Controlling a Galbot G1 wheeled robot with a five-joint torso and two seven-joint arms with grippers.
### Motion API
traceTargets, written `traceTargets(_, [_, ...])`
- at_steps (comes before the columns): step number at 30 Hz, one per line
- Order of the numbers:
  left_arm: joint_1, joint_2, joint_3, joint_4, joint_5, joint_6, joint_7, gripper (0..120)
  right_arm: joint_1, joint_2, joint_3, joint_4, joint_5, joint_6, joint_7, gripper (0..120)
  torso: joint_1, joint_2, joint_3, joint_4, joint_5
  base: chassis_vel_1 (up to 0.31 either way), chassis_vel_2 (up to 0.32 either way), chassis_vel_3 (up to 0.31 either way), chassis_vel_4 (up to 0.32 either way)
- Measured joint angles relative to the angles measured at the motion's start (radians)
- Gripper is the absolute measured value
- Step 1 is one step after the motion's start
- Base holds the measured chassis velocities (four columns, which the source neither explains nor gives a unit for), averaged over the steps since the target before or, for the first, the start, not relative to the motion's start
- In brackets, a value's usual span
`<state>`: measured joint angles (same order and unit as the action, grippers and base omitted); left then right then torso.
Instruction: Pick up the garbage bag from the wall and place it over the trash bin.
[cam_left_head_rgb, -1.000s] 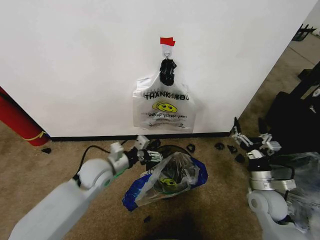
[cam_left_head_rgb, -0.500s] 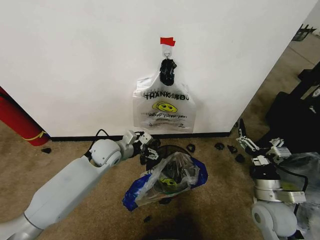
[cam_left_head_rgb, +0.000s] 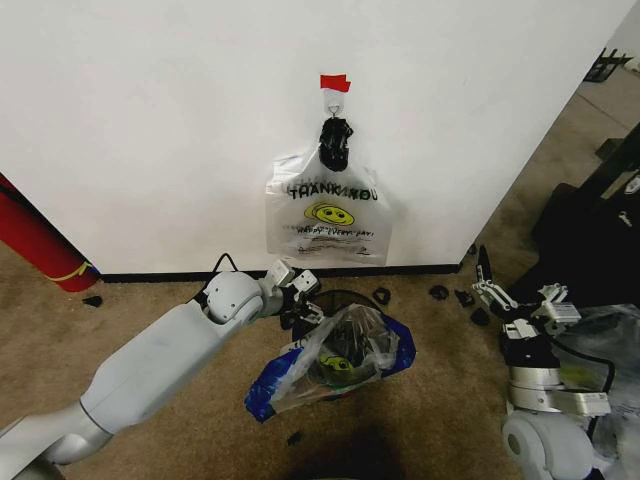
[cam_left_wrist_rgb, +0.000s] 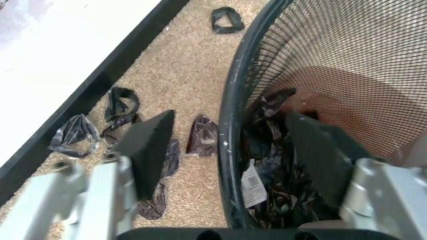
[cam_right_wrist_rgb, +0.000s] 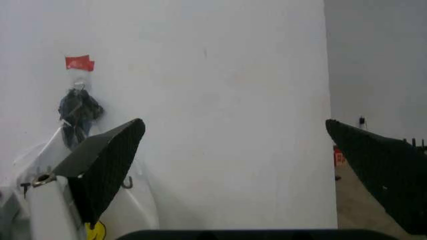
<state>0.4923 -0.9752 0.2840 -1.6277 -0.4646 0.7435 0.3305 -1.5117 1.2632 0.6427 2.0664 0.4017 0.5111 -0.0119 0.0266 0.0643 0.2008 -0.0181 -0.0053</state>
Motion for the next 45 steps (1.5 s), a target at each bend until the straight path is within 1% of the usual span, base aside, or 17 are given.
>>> traceTargets(2, [0.006, -0.006, 0.001, 0.006, 0.0, -0.001, -0.017, 55, 0.003, 0.001, -0.002, -0.004, -0.004, 0.003, -0.001, 100, 0.0, 0.0, 0.0, 0.0001, 0.0, 0.0, 0.0, 0.0, 0.0])
traceTargets(5, [0.009, -0.008, 0.002, 0.008, -0.001, -0.002, -0.031, 52, 0.003, 0.001, -0.004, -0.005, -0.006, 0.004, -0.001, 100, 0.0, 0.0, 0.0, 0.0, -0.0002, 0.0, 0.0, 0.0, 0.0])
traceTargets(7, [0.022, -0.01, 0.001, 0.01, -0.003, -0.003, -0.072, 39, 0.003, 0.002, -0.007, -0.009, -0.011, 0.009, -0.002, 100, 0.0, 0.0, 0.0, -0.0001, -0.0001, 0.0, 0.0, 0.0, 0.0])
traceTargets(9, [0.038, -0.005, -0.011, 0.006, -0.006, -0.004, -0.1, 30, 0.002, 0.002, -0.007, -0.013, -0.016, 0.013, -0.003, 100, 0.0, 0.0, 0.0, -0.0002, -0.0003, 0.0, 0.0, 0.0, 0.0])
traceTargets(11, [0.042, -0.003, -0.015, 0.004, -0.007, -0.004, -0.106, 29, 0.002, 0.002, -0.008, -0.014, -0.017, 0.015, -0.003, 100, 0.0, 0.0, 0.0, -0.0002, -0.0003, 0.0, 0.0, 0.0, 0.0])
traceTargets(15, [0.101, 0.013, -0.066, -0.016, -0.05, -0.006, -0.191, 10, 0.002, 0.003, -0.011, -0.02, -0.02, 0.02, -0.004, 100, 0.0, 0.0, 0.0, 0.0, -0.0004, 0.0, 0.0, 0.0, 0.0])
traceTargets(18, [0.129, 0.014, -0.094, -0.028, -0.085, -0.007, -0.232, 5, 0.003, 0.003, -0.013, -0.021, -0.021, 0.021, -0.005, 100, 0.0, 0.0, 0.0, -0.0003, -0.0003, 0.0, 0.0, 0.0, 0.0])
traceTargets(22, [0.219, 0.02, -0.177, -0.088, -0.225, -0.008, -0.37, 1, 0.007, 0.004, -0.017, -0.021, -0.023, 0.021, -0.006, 100, 0.0, 0.0, 0.0, 0.0, -0.0001, 0.0, 0.0, 0.0, 0.0])
traceTargets(24, [0.27, 0.025, -0.224, -0.141, -0.35, -0.007, -0.502, 0, 0.008, 0.005, -0.017, -0.021, -0.024, 0.024, -0.007, 100, 0.0, 0.0, 0.0, 0.0001, -0.0002, 0.0, 0.0, 0.0, 0.0])
traceTargets(25, [0.27, 0.025, -0.224, -0.141, -0.35, -0.007, -0.502, 0, 0.008, 0.005, -0.017, -0.021, -0.024, 0.024, -0.007, 100, 0.0, 0.0, 0.0, 0.0001, -0.0002, 0.0, 0.0, 0.0, 0.0])
traceTargets(29, [0.376, 0.02, -0.312, -0.292, -0.683, -0.015, -0.861, 0, 0.002, 0.011, -0.022, -0.021, -0.03, 0.033, -0.008, 100, 0.0, 0.0, 0.0, 0.0002, 0.0003, 0.0, 0.0, 0.0, 0.0])
traceTargets(31, [0.426, 0.016, -0.331, -0.354, -0.796, -0.054, -1.003, 0, -0.001, 0.016, -0.027, -0.019, -0.036, 0.037, -0.009, 100, 0.0, 0.0, 0.0, 0.0002, -0.0001, 0.0, 0.0, 0.0, 0.0])
traceTargets(32, [0.426, 0.016, -0.331, -0.354, -0.796, -0.054, -1.003, 0, -0.001, 0.016, -0.027, -0.019, -0.036, 0.037, -0.009, 100, 0.0, 0.0, 0.0, 0.0002, -0.0001, 0.0, 0.0, 0.0, 0.0])
traceTargets(36, [0.497, -0.007, -0.357, -0.453, -0.947, -0.163, -1.232, 0, -0.009, 0.023, -0.039, -0.006, -0.047, 0.037, -0.009, 100, 0.0, 0.0, 0.0, 0.0001, 0.0002, 0.0, 0.0, 0.0, 0.0])
traceTargets(39, [0.568, -0.028, -0.365, -0.5, -0.933, -0.237, -1.299, 0, -0.016, 0.028, -0.046, 0.004, -0.057, 0.037, -0.009, 100, 0.0, 0.0, 0.0, -0.0002, -0.0001, 0.0, 0.0, 0.0, 0.0])
traceTargets(40, [0.568, -0.028, -0.365, -0.5, -0.933, -0.237, -1.299, 0, -0.016, 0.028, -0.046, 0.004, -0.057, 0.037, -0.009, 100, 0.0, 0.0, 0.0, -0.0002, -0.0001, 0.0, 0.0, 0.0, 0.0])
traceTargets(45, [0.67, -0.065, -0.371, -0.509, -0.822, -0.324, -1.336, 0, -0.025, 0.034, -0.054, 0.012, -0.069, 0.041, -0.009, 100, 0.0, 0.0, 0.0, 0.0002, 0.0, 0.0, 0.0, 0.0, 0.0])
